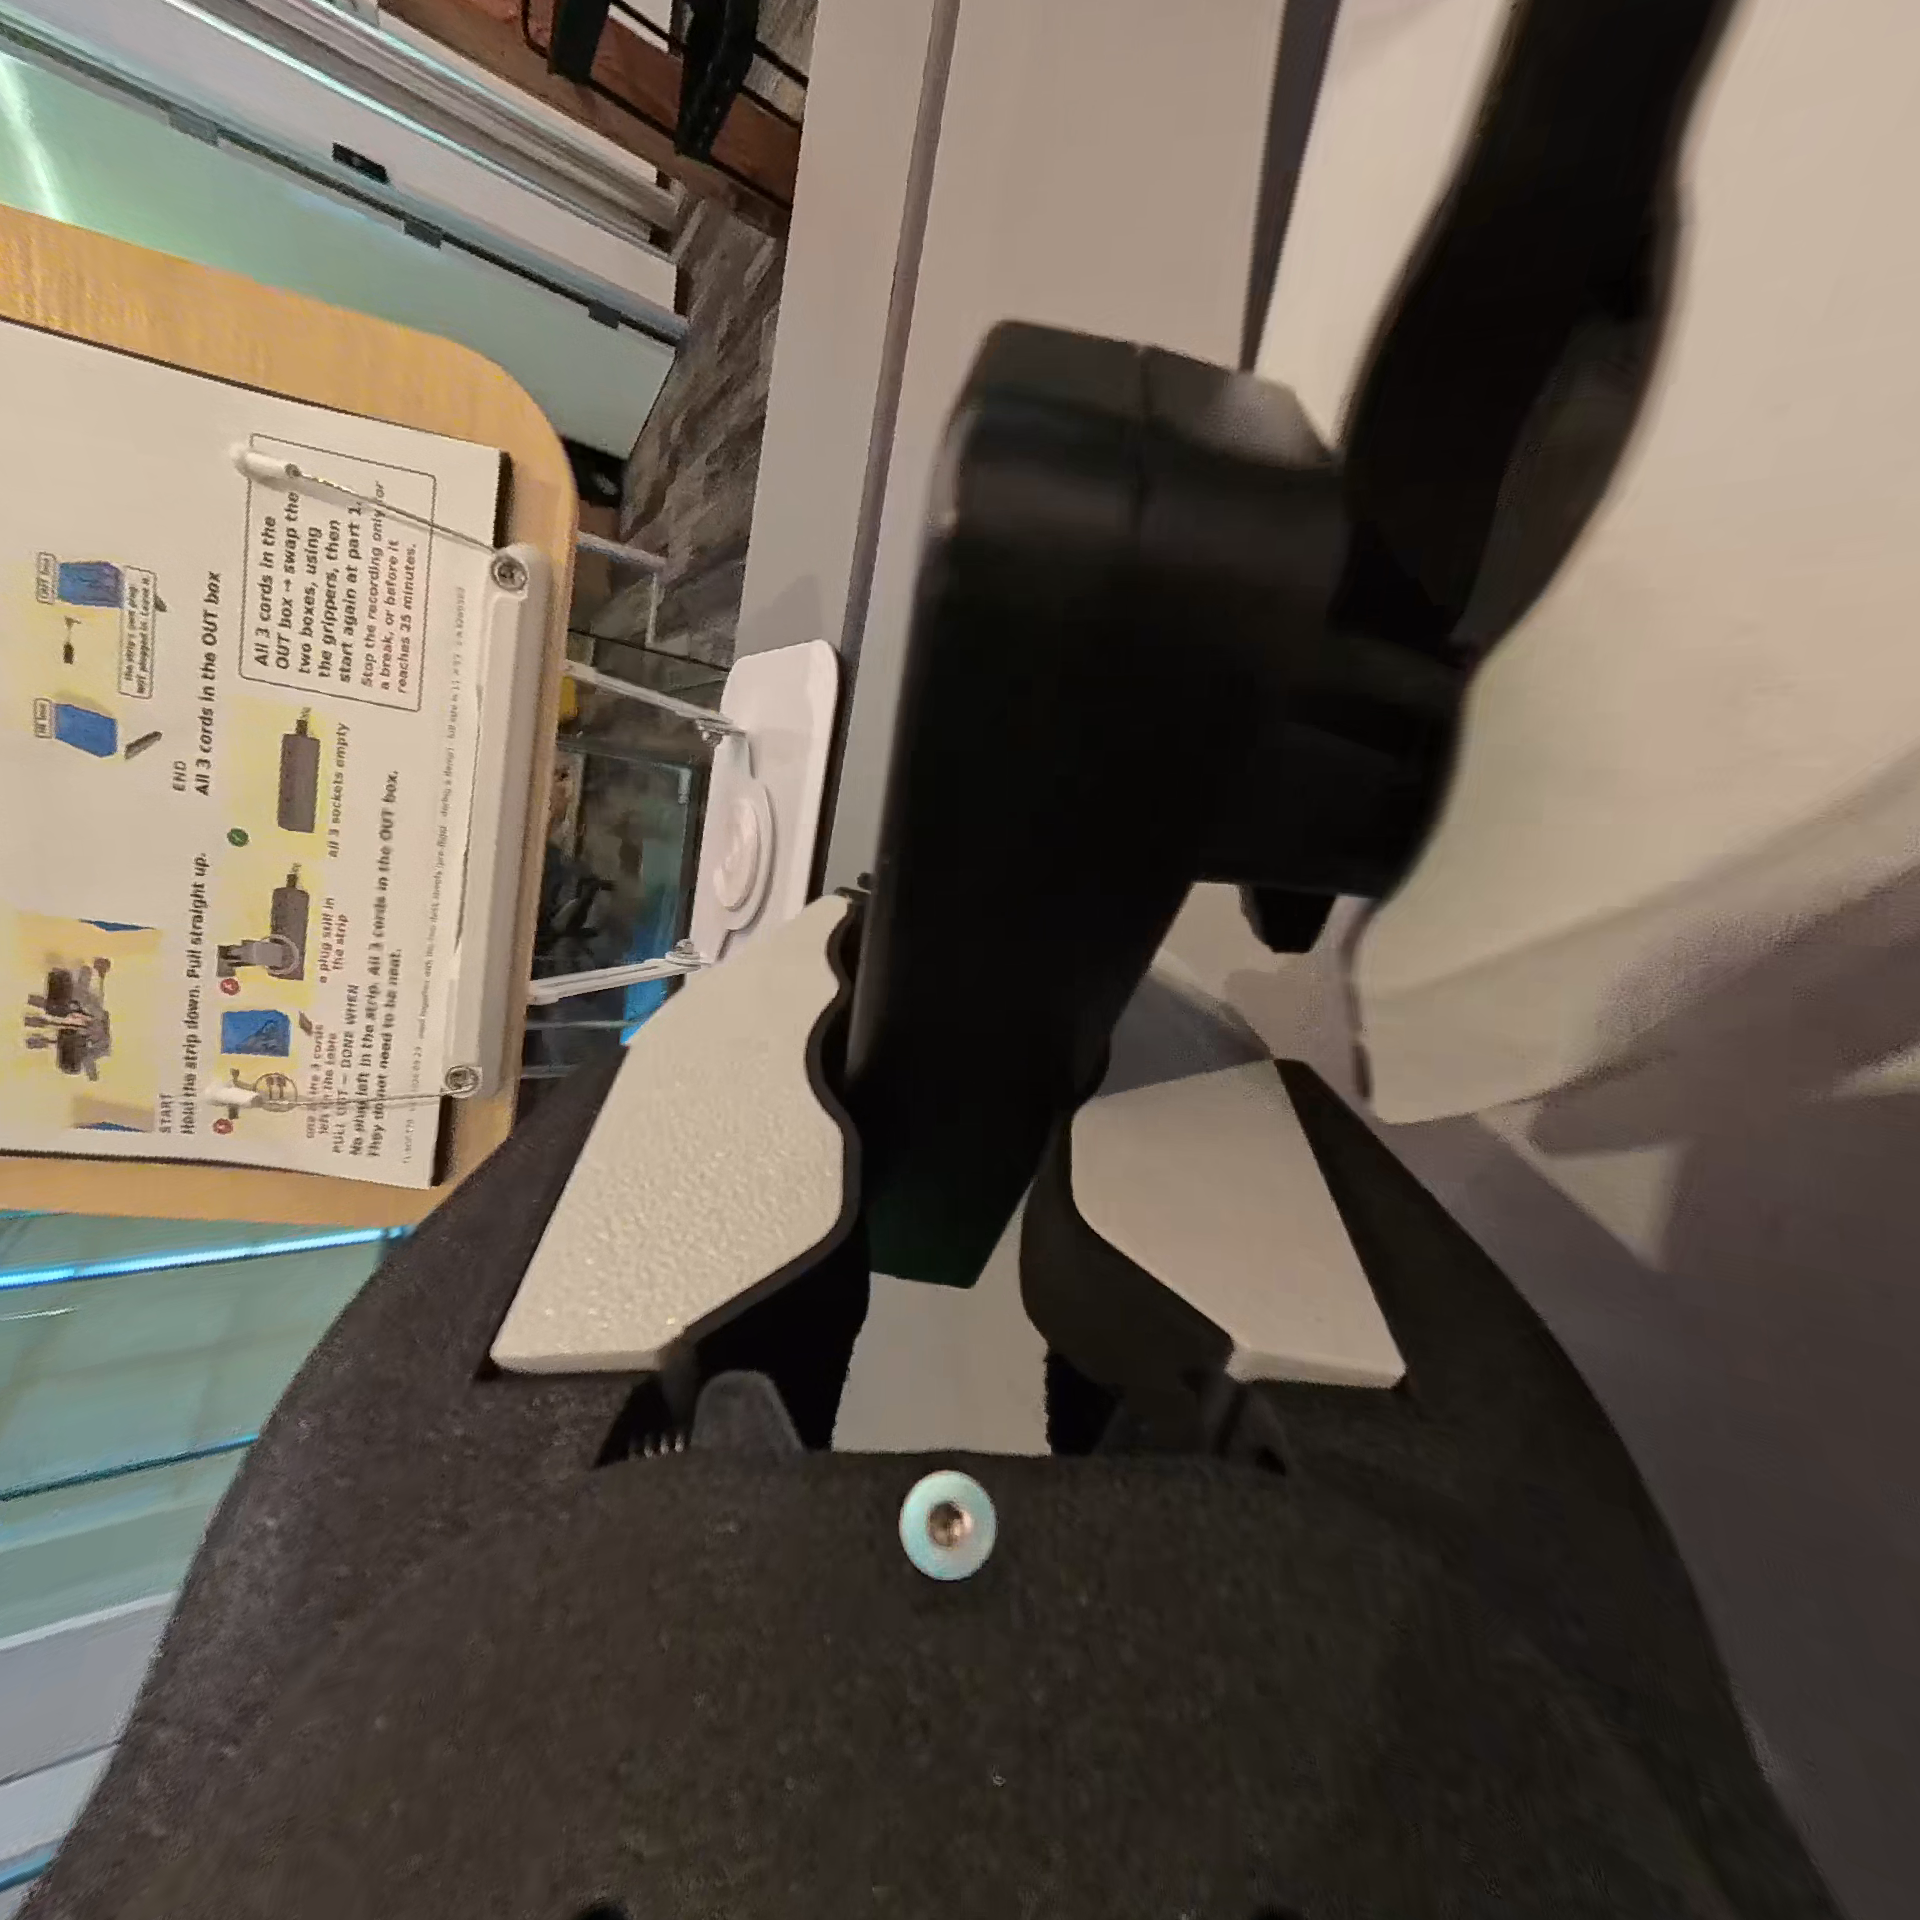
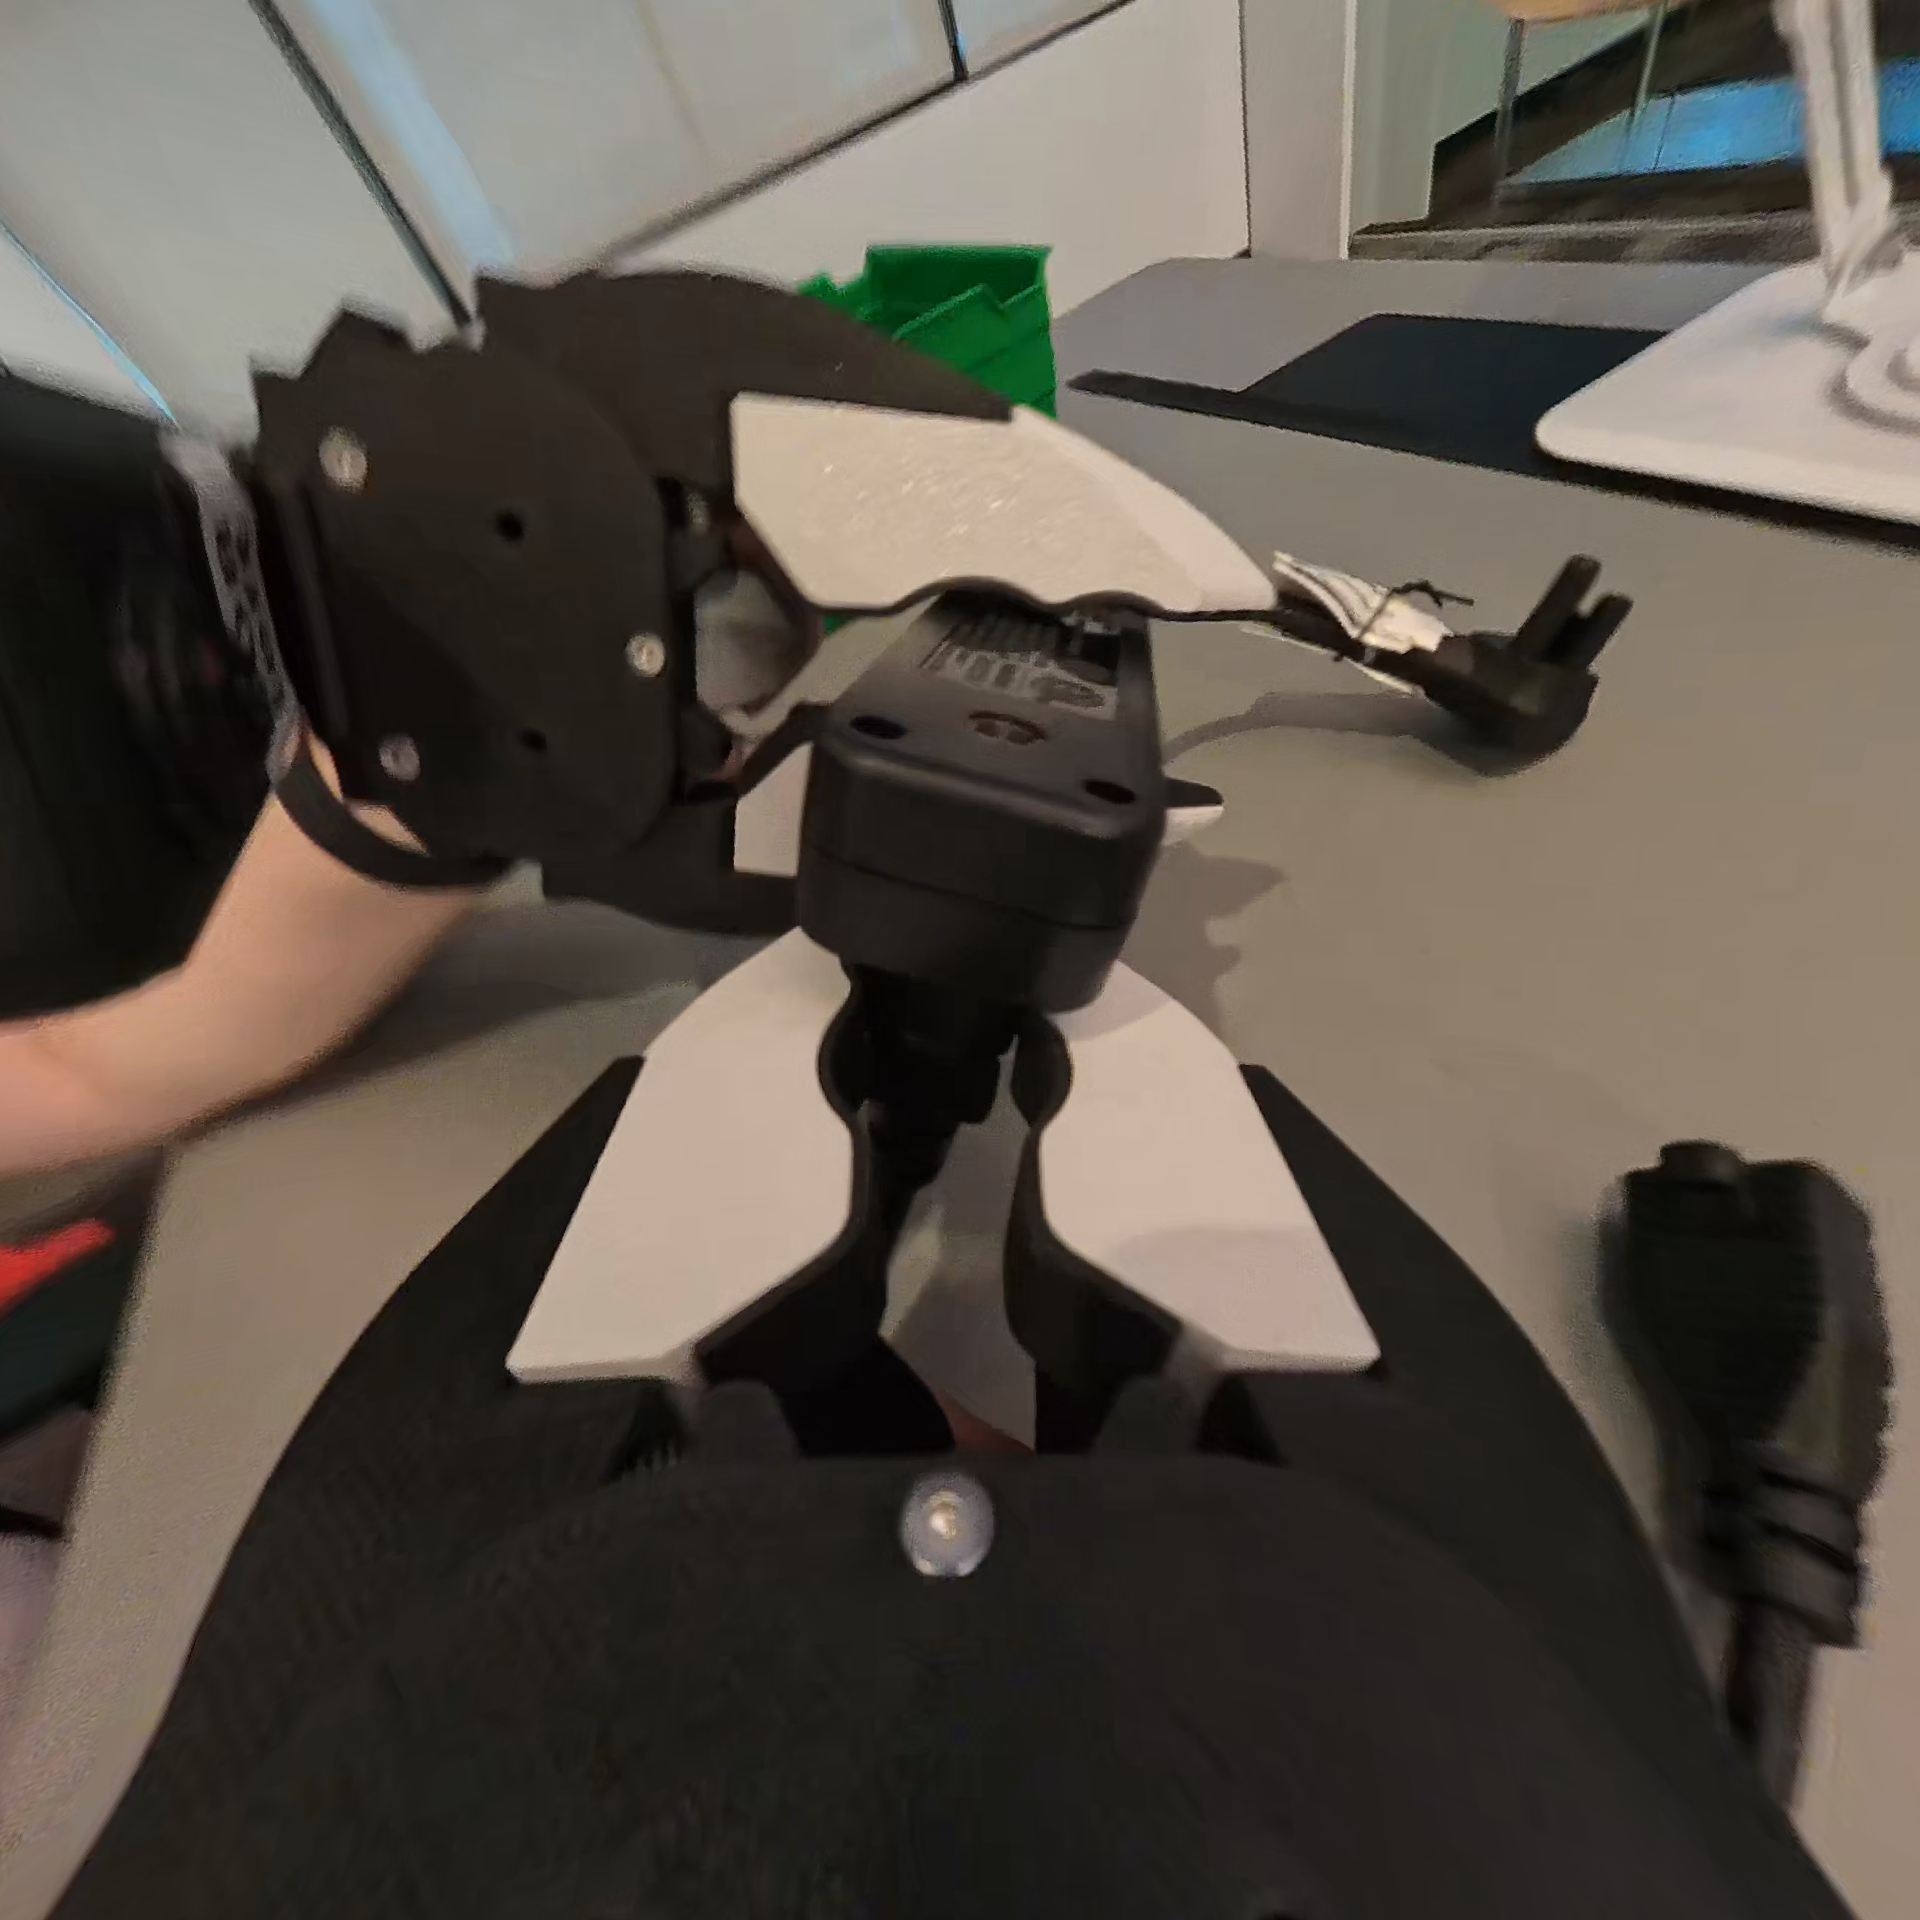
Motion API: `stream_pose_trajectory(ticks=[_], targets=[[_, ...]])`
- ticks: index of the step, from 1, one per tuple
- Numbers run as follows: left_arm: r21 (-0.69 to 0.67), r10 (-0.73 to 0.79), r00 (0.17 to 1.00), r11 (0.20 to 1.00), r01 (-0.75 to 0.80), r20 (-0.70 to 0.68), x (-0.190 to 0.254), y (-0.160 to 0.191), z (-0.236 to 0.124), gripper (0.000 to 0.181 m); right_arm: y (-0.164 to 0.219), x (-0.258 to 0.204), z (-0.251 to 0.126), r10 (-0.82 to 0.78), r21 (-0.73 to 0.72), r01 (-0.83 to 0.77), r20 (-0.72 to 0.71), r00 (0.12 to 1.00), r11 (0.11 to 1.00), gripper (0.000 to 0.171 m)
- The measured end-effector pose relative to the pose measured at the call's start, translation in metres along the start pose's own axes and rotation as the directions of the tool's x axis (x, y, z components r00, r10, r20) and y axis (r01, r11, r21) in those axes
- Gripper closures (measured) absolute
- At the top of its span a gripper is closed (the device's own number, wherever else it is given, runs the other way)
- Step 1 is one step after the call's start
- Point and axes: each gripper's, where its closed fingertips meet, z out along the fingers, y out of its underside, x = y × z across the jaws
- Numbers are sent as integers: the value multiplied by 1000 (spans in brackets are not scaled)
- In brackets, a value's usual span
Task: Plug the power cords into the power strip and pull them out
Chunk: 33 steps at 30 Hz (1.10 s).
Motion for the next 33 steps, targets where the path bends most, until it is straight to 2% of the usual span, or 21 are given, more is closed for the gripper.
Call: stream_pose_trajectory(ticks=[1, 5, 10, 21, 23, 26, 29, 32, 33], targets=[[24, -36, 999, 999, 36, -14, -1, -1, -2, 147, 0, -3, 0, -67, -11, 67, 5, 998, 998, 147], [95, -135, 989, 985, 141, -63, -6, -11, -10, 144, -14, -13, -4, -183, 56, 181, 20, 983, 982, 145], [117, -170, 973, 975, 189, -153, 3, -11, -12, 139, -14, -16, -5, -365, 19, 366, -43, 930, 930, 144], [152, -105, 960, 977, 148, -261, 20, -10, -17, 131, -5, -27, -5, -552, -38, 552, 0, 834, 833, 142], [159, -101, 964, 977, 143, -247, 18, -13, -15, 132, -6, -26, -7, -530, -16, 531, 8, 848, 848, 142], [104, -86, 969, 988, 113, -233, 17, -7, -9, 133, -6, -18, -5, -416, -21, 416, -8, 909, 909, 144], [19, -129, 945, 990, 141, -300, 22, 4, -11, 128, -7, -15, 0, -290, -4, 290, -6, 957, 957, 147], [-64, -201, 890, 979, 191, -409, 18, 18, -32, 122, -8, -18, 6, -254, 19, 254, -13, 967, 967, 148], [-69, -225, 872, 974, 217, -434, 14, 22, -42, 128, -10, -20, 7, -244, 29, 244, -10, 970, 969, 149]])
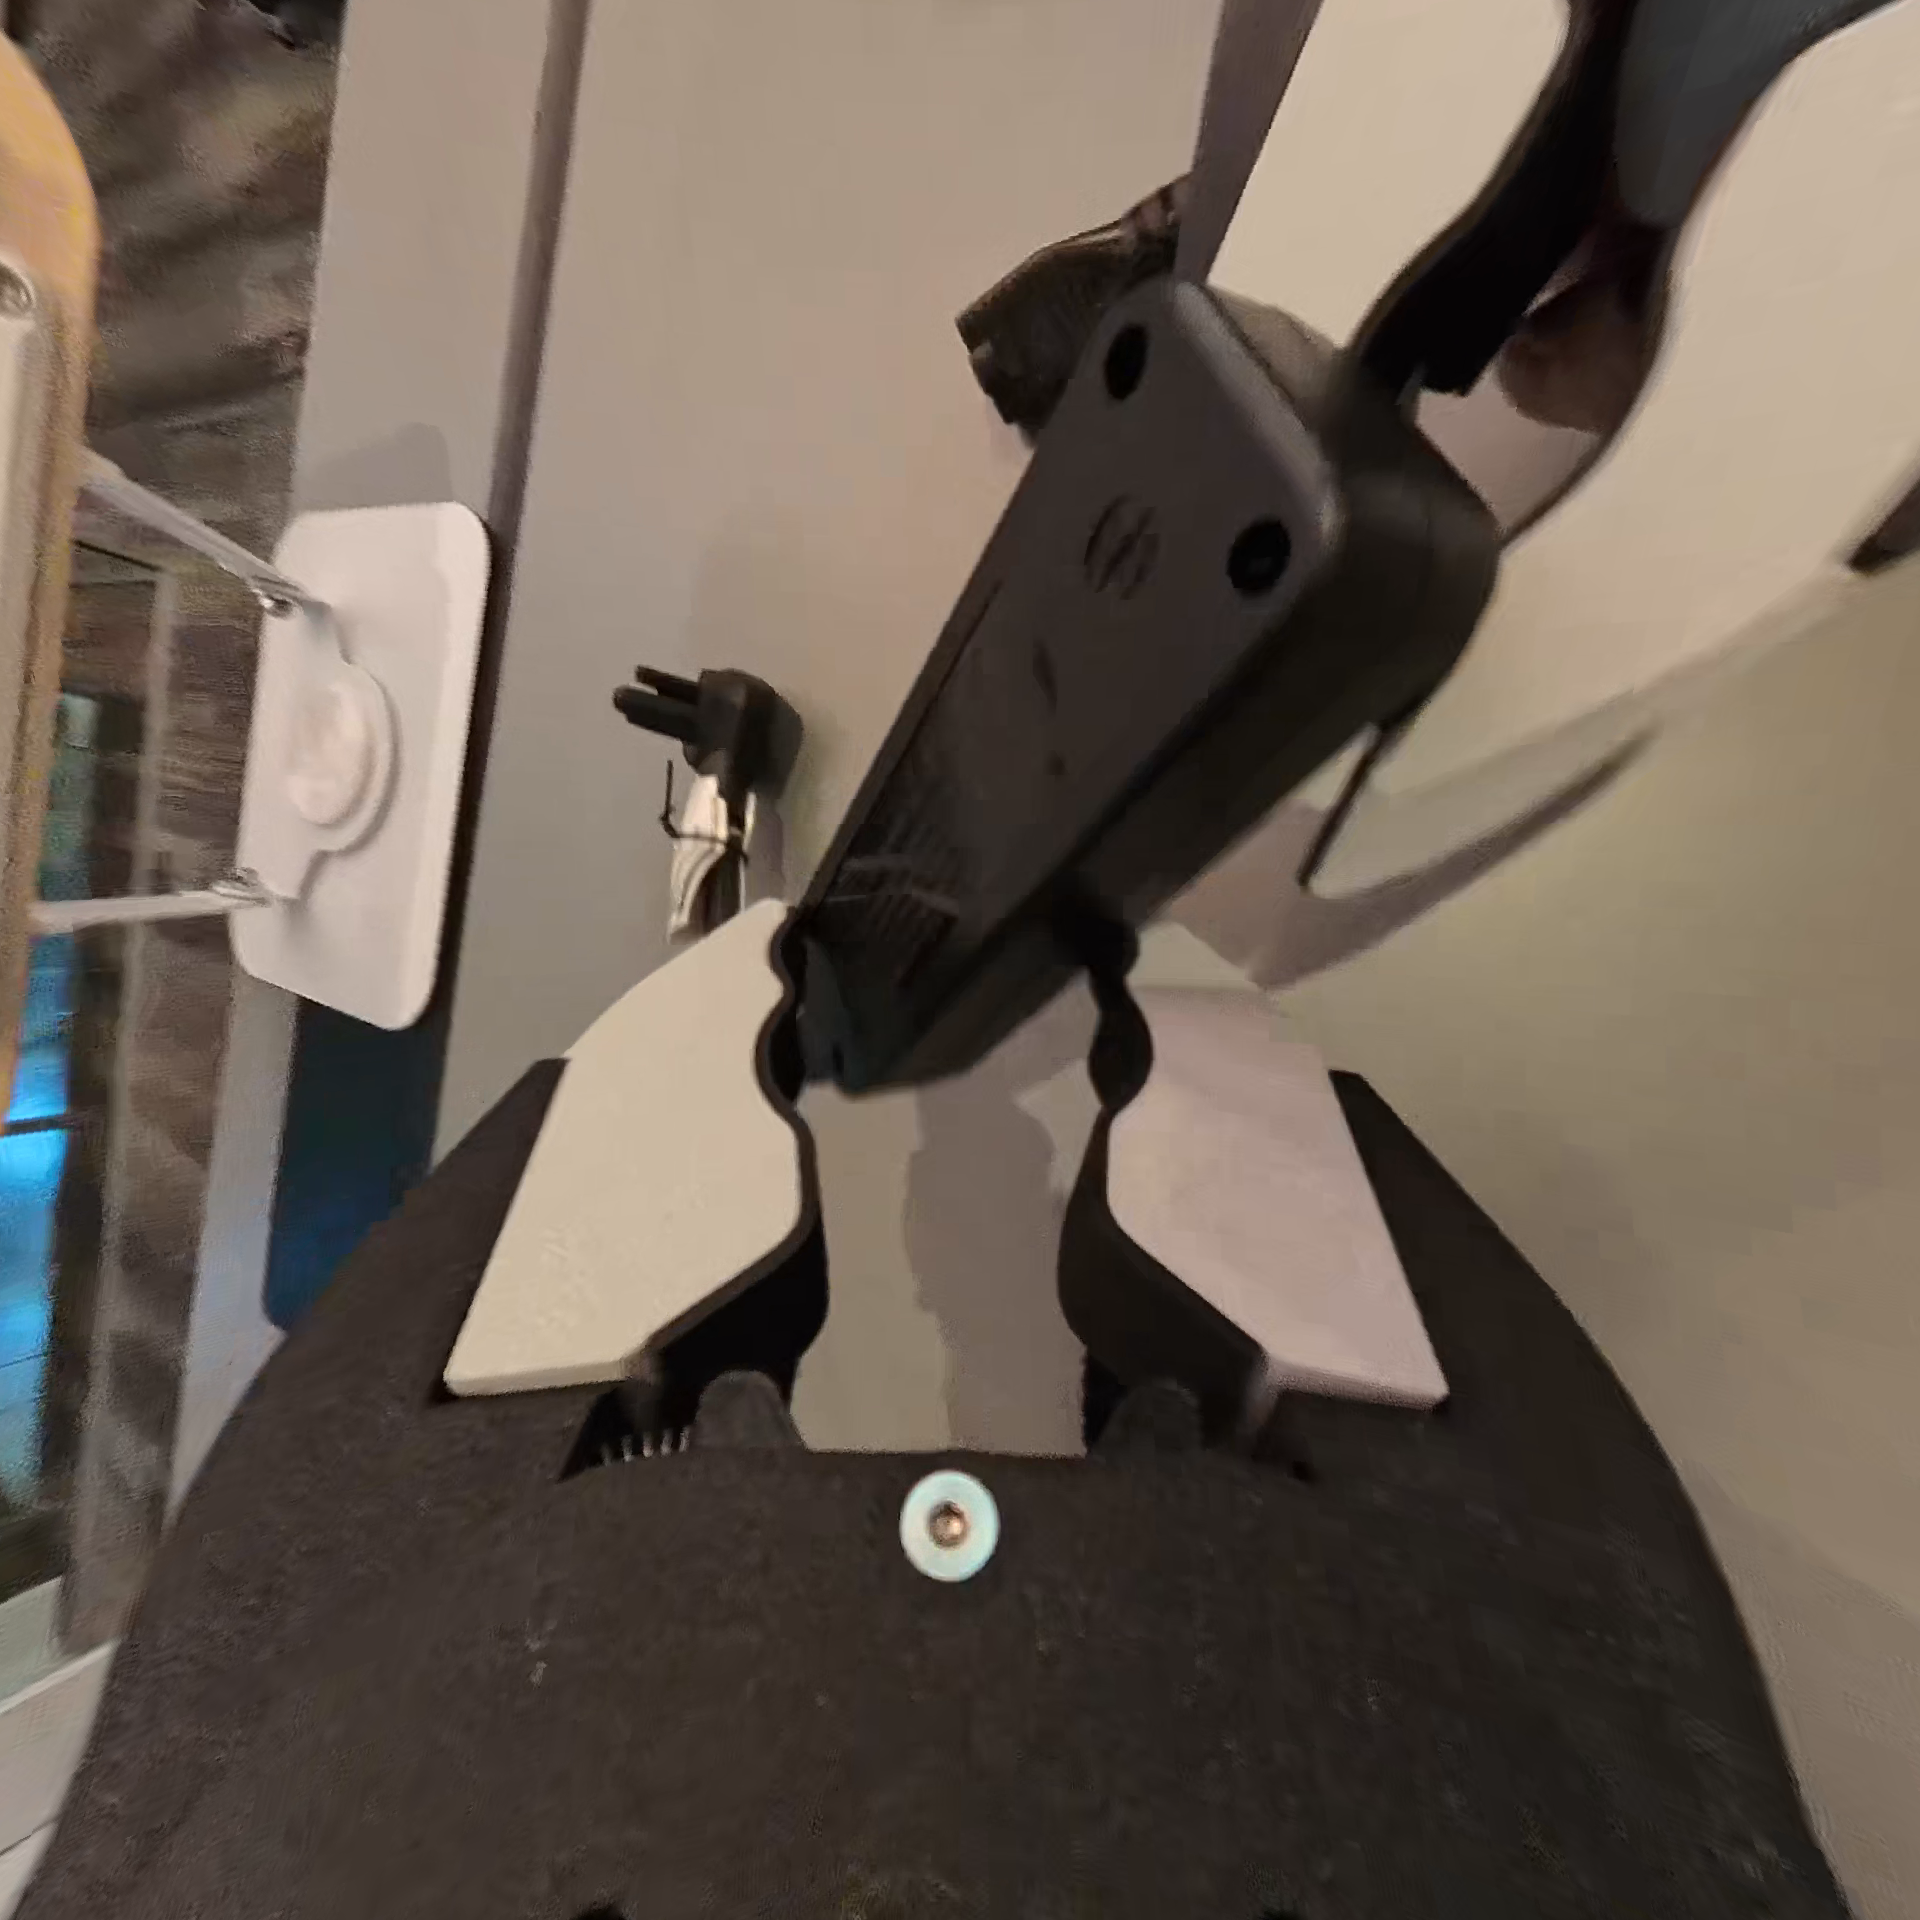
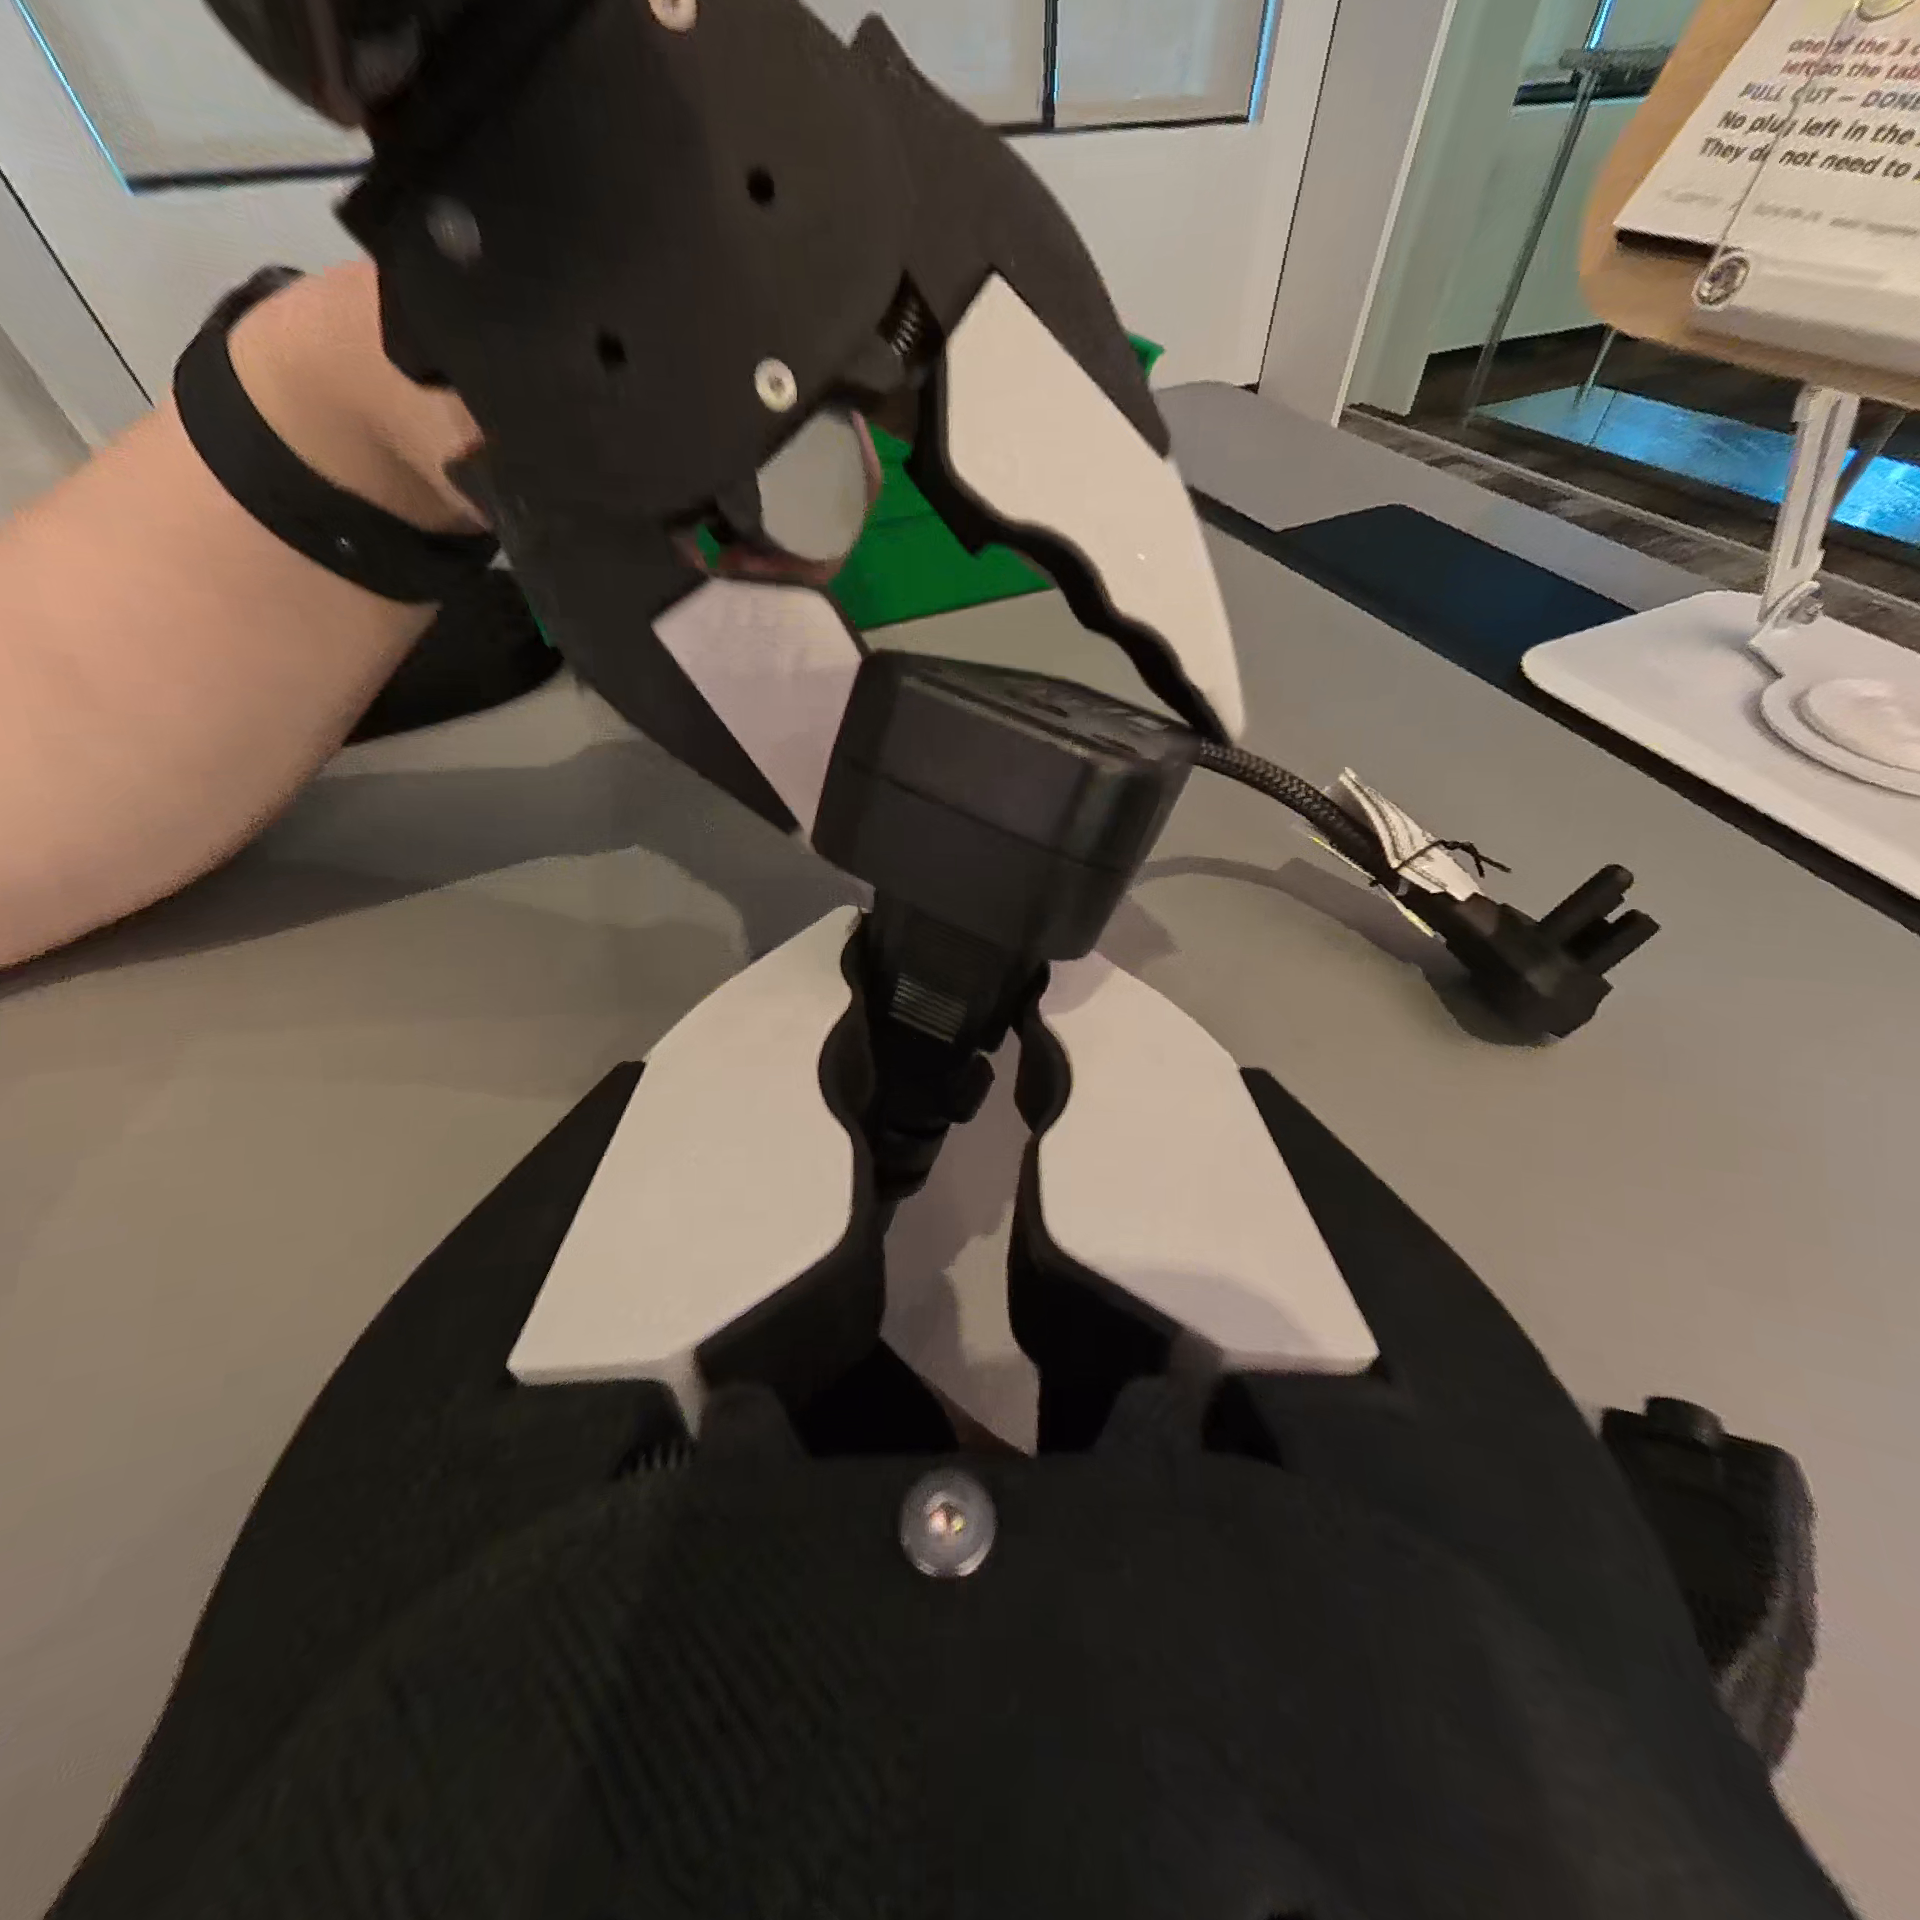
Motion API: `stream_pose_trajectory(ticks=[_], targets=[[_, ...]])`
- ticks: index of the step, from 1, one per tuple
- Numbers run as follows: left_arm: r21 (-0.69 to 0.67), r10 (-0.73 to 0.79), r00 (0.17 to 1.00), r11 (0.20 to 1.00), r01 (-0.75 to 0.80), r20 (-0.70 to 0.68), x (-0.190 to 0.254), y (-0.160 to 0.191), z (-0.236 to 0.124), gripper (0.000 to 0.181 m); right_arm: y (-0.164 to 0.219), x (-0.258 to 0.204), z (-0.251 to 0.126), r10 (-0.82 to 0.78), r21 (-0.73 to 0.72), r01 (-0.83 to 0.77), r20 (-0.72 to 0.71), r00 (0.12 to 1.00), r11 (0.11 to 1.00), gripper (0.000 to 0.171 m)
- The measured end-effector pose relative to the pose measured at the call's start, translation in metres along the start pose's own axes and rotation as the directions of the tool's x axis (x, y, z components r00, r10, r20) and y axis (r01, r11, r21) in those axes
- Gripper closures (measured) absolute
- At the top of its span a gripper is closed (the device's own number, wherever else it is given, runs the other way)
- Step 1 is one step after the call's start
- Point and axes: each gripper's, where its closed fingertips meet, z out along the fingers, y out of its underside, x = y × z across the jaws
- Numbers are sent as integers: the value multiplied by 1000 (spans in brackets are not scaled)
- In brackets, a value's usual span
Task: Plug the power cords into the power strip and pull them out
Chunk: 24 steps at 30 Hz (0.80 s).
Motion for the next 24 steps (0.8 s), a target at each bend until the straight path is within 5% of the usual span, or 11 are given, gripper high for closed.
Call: stream_pose_trajectory(ticks=[6, 11, 16, 24], targets=[[317, -114, 993, 942, 112, -13, -8, -42, -58, 121, -4, 13, 0, 159, 75, -155, -50, 986, 985, 150], [335, -40, 994, 942, 3, 104, 10, -73, -27, 117, -3, 14, 3, 168, 67, -161, -104, 980, 985, 150], [253, 107, 917, 943, -216, 385, 1, -74, -10, 138, 5, 22, 7, 210, 56, -204, -166, 964, 977, 150], [508, -105, 918, 854, -113, 381, 0, -63, 10, 152, 28, 42, 12, -15, -99, -13, -272, 962, 995, 149]])
